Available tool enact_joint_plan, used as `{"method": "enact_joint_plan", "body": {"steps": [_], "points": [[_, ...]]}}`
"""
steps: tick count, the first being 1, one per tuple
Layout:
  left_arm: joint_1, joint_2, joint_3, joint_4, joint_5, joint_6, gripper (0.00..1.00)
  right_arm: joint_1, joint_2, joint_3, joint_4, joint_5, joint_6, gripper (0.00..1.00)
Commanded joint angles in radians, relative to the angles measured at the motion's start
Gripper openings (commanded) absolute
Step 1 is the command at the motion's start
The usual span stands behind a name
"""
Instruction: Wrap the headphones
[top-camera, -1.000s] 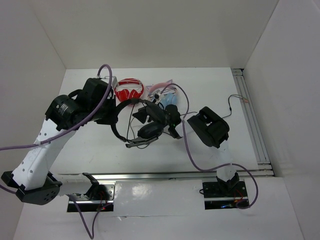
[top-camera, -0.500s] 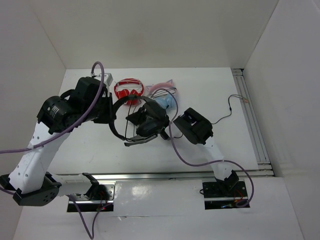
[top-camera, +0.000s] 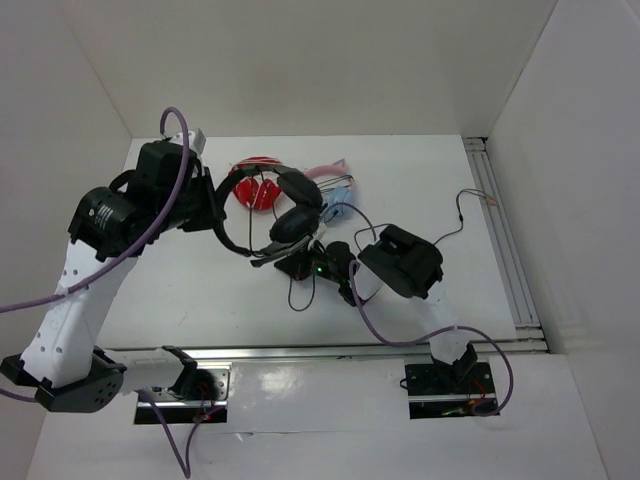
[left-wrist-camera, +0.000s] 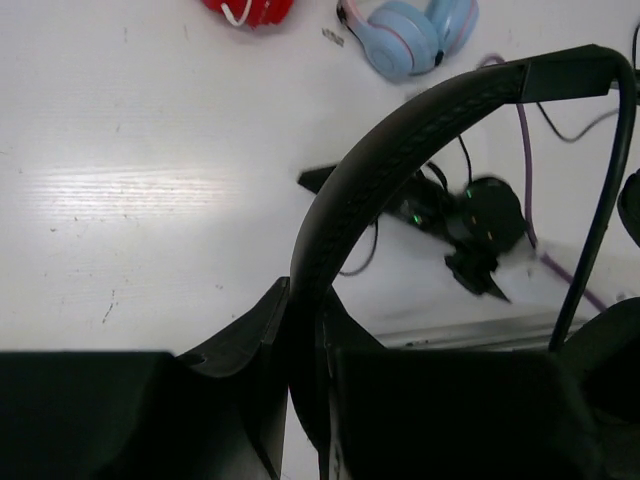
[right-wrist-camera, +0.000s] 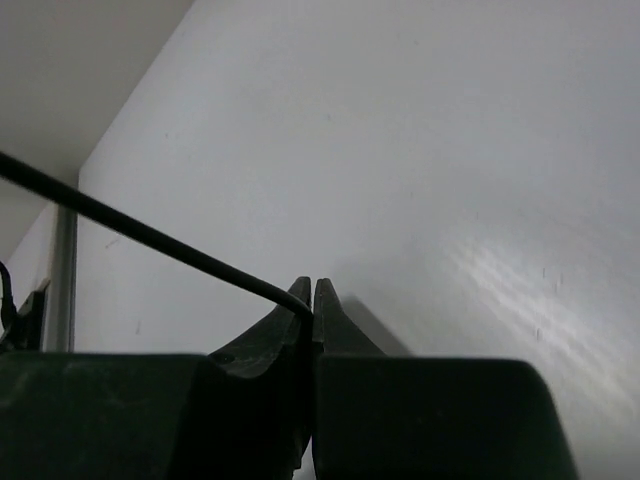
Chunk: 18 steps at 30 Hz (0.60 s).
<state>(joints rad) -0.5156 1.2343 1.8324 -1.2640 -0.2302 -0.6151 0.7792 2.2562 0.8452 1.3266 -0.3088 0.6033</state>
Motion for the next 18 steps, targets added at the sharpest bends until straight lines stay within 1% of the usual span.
{"method": "enact_joint_plan", "body": {"steps": [1,2,5,6,9,11,12,14,15,16,18], "points": [[0.069,0.037,0.01,0.146,0.025,-0.043,0.0,0.038,-0.113,-0.134,0.135,0.091,-0.052,0.0],[0.083,0.05,0.01,0.146,0.025,-0.043,0.0,0.049,-0.162,-0.158,0.108,0.124,-0.078,0.0],[0.133,0.085,0.028,0.167,0.025,-0.043,0.0,0.101,-0.252,-0.216,0.044,0.175,-0.118,0.0],[0.147,0.085,0.028,0.181,0.025,-0.043,0.0,0.132,-0.273,-0.225,0.005,0.216,-0.149,0.0],[0.189,0.106,0.018,0.202,-0.037,-0.057,0.0,0.173,-0.346,-0.235,-0.099,0.29,-0.19,0.0],[0.224,0.106,-0.001,0.222,-0.082,-0.08,0.0,0.222,-0.386,-0.259,-0.131,0.336,-0.204,0.0],[0.238,0.106,-0.016,0.239,-0.096,-0.08,0.0,0.239,-0.43,-0.273,-0.171,0.373,-0.223,0.0],[0.285,0.134,-0.025,0.248,-0.106,-0.103,0.0,0.299,-0.484,-0.273,-0.237,0.414,-0.24,0.0],[0.299,0.143,-0.025,0.261,-0.116,-0.103,0.0,0.32,-0.533,-0.273,-0.31,0.444,-0.266,0.0],[0.328,0.163,-0.035,0.261,-0.116,-0.119,0.0,0.363,-0.555,-0.261,-0.355,0.459,-0.278,0.0],[0.353,0.182,-0.044,0.271,-0.116,-0.129,0.0,0.402,-0.604,-0.216,-0.462,0.482,-0.322,0.0]]}}
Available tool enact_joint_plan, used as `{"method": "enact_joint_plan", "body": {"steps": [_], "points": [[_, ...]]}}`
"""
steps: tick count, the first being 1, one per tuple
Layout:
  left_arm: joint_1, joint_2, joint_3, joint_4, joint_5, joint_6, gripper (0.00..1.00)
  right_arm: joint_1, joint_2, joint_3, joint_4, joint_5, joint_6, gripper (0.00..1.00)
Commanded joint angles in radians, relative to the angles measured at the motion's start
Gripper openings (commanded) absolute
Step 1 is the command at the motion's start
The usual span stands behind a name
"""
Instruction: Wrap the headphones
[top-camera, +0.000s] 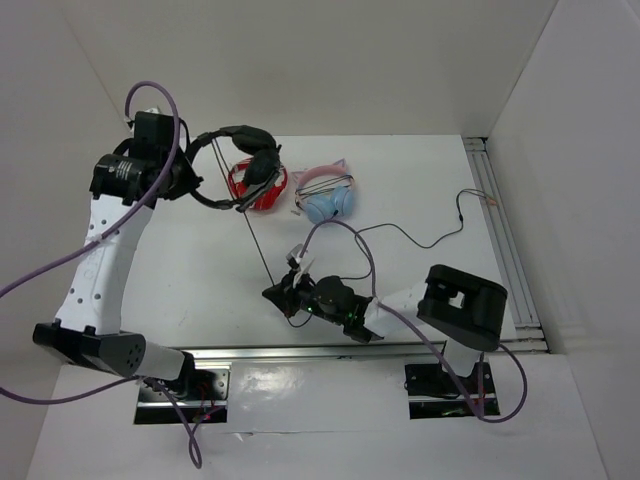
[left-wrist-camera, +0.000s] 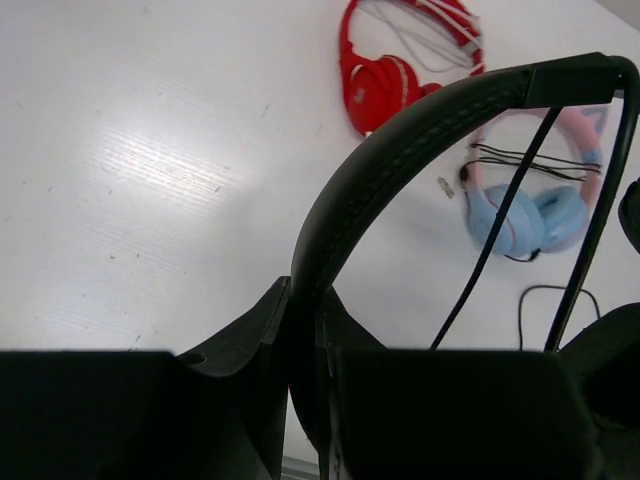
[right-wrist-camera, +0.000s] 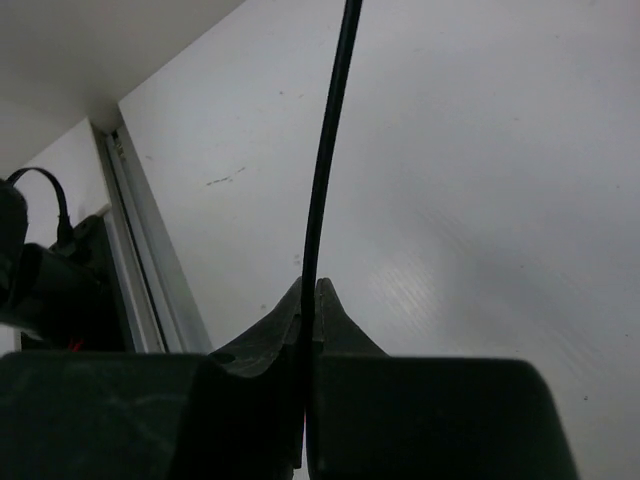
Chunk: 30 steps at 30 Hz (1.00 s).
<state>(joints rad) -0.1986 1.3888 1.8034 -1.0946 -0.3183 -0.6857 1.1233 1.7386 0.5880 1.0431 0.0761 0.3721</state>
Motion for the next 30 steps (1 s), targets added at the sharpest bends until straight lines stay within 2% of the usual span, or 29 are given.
{"method": "enact_joint_plan", "body": {"steps": [1,6,12,17,21,25,27,30], "points": [[0.047,0.036,-0.024,0.102,-0.028,-0.069,0.0,0.087,-0.102,0.058,-0.21,0.097,-0.102,0.0],[0.047,0.079,-0.073,0.102,-0.172,-0.118,0.0,0.161,-0.203,0.192,-0.379,0.051,-0.165,0.0],[-0.031,0.136,-0.165,0.075,-0.355,-0.103,0.0,0.216,-0.327,0.329,-0.641,0.157,-0.281,0.0],[-0.122,0.161,-0.252,0.064,-0.355,-0.022,0.0,0.195,-0.329,0.521,-0.894,0.333,-0.451,0.0],[-0.234,0.15,-0.355,0.065,-0.395,0.023,0.0,0.116,-0.309,0.619,-1.004,0.385,-0.568,0.0],[-0.295,0.089,-0.436,0.065,-0.363,0.054,0.0,0.079,-0.309,0.641,-1.045,0.474,-0.66,0.0],[-0.32,0.041,-0.466,0.076,-0.314,0.066,0.0,0.069,-0.318,0.641,-1.034,0.551,-0.711,0.0],[-0.375,-0.022,-0.498,0.105,-0.232,0.127,0.0,0.046,-0.353,0.61,-1.006,0.573,-0.746,0.0]]}}
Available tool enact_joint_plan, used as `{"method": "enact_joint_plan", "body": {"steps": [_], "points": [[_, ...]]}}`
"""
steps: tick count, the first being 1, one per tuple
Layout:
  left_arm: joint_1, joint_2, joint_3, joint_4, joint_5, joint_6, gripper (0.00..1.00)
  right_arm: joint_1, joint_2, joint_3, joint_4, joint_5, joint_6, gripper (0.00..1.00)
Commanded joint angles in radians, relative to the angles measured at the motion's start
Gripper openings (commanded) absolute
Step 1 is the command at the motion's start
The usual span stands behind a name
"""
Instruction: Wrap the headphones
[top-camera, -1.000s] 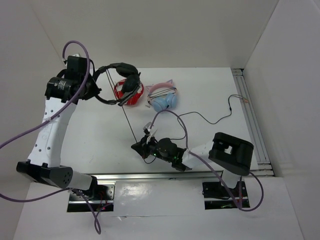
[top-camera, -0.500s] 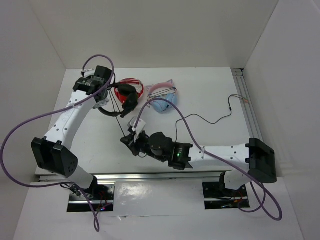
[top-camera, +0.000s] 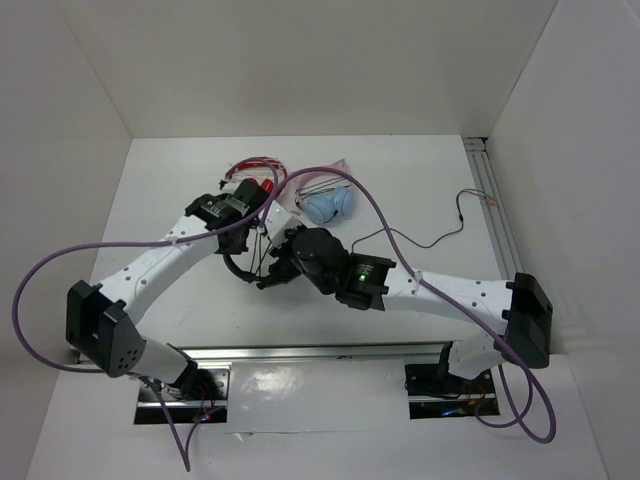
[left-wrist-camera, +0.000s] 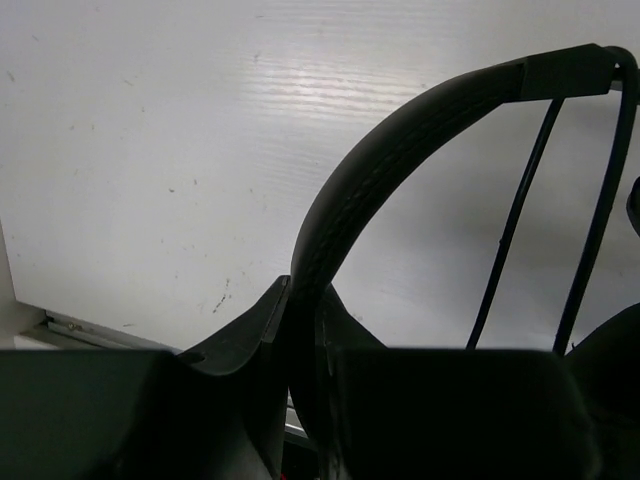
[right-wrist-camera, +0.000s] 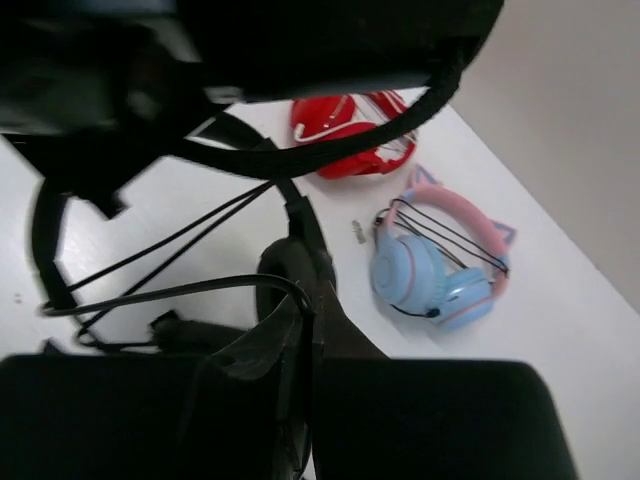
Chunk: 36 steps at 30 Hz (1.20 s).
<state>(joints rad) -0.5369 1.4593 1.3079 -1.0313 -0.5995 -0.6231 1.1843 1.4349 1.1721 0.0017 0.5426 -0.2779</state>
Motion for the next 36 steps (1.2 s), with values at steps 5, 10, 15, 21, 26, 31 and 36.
{"method": "enact_joint_plan", "body": {"steps": [5,10,15,21,26,31,36], "points": [[-0.13,-0.166,-0.033,0.042,0.15,0.114,0.0,-0.107,-0.071,-0.045,0.135,0.125,-0.135,0.0],[-0.181,-0.244,-0.033,0.03,0.159,0.105,0.0,-0.299,-0.056,-0.045,0.132,-0.077,-0.038,0.0],[-0.222,-0.254,-0.009,-0.022,0.15,0.115,0.0,-0.4,-0.019,-0.011,0.135,-0.208,-0.02,0.01],[-0.244,-0.254,0.011,-0.061,0.095,0.115,0.0,-0.449,0.005,0.023,0.135,-0.303,0.017,0.09],[-0.264,-0.235,0.002,-0.018,0.184,0.135,0.0,-0.517,-0.004,-0.002,0.167,-0.386,0.063,0.15],[-0.293,-0.235,0.033,-0.004,0.231,0.146,0.0,-0.595,-0.013,-0.071,0.248,-0.627,0.117,0.16],[-0.293,-0.226,0.068,-0.013,0.231,0.146,0.0,-0.595,0.035,-0.132,0.296,-0.671,0.167,0.21]]}}
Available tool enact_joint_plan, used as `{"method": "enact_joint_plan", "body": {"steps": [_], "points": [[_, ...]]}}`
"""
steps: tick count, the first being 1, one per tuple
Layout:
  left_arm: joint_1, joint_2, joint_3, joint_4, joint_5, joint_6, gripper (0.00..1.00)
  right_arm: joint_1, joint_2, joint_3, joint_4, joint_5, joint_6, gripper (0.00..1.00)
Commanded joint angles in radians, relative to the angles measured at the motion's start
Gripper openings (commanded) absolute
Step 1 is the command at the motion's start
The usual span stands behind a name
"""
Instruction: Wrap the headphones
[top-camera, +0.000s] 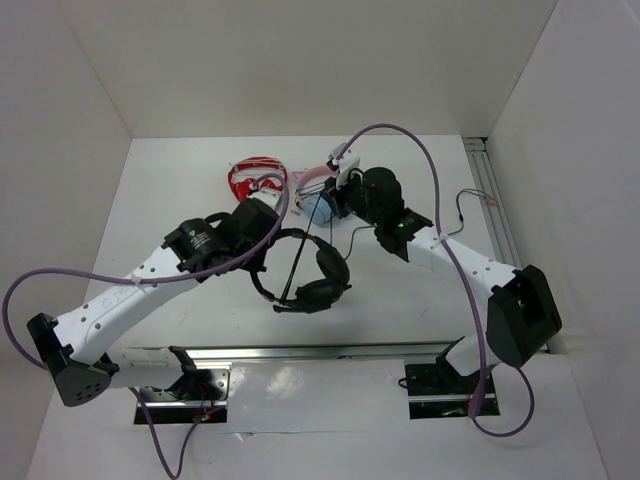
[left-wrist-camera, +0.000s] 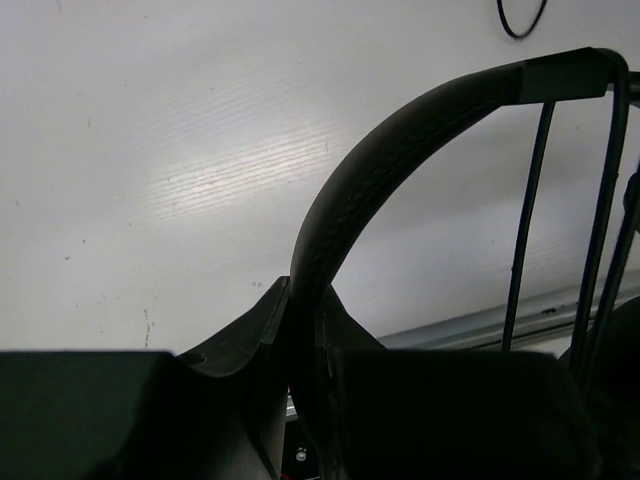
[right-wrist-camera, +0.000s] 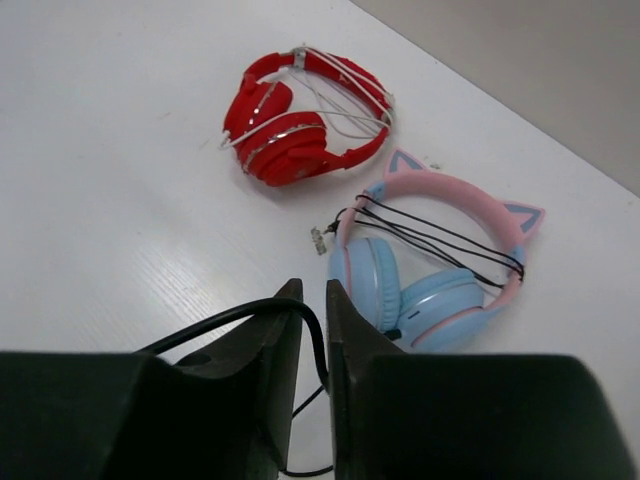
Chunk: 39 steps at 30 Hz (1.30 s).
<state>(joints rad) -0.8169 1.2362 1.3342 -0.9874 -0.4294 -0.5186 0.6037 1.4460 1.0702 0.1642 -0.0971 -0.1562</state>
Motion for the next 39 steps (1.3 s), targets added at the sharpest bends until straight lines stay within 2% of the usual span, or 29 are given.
{"method": "enact_joint_plan", "body": {"steps": [1,5,9,17,20,24,29,34,39], "points": [[-0.013,-0.003,0.051,-0.057,0.073,0.042,0.0,-0.015,0.024,-0.044,0.167,-0.061,0.061,0.25],[-0.022,-0.003,0.051,-0.057,0.083,0.042,0.0,-0.025,0.059,-0.069,0.216,-0.128,0.087,0.27],[-0.022,-0.012,0.105,-0.12,0.011,0.014,0.0,-0.025,0.07,-0.137,0.317,-0.2,0.145,0.27],[-0.022,0.031,0.275,-0.212,-0.035,-0.06,0.0,0.022,0.194,-0.242,0.717,-0.368,0.365,0.34],[-0.022,0.031,0.313,-0.212,0.001,-0.086,0.0,0.05,0.292,-0.242,0.857,-0.377,0.434,0.4],[-0.022,0.049,0.4,-0.247,0.011,-0.109,0.0,0.074,0.414,-0.171,0.936,-0.377,0.478,0.46],[-0.022,0.049,0.48,-0.295,-0.029,-0.145,0.0,0.085,0.557,-0.093,1.011,-0.398,0.543,0.48],[0.024,0.059,0.584,-0.304,-0.095,-0.196,0.0,0.105,0.616,-0.137,1.117,-0.398,0.578,0.49],[0.122,0.097,0.689,-0.28,-0.117,-0.205,0.0,0.105,0.657,-0.237,1.21,-0.408,0.613,0.48]]}}
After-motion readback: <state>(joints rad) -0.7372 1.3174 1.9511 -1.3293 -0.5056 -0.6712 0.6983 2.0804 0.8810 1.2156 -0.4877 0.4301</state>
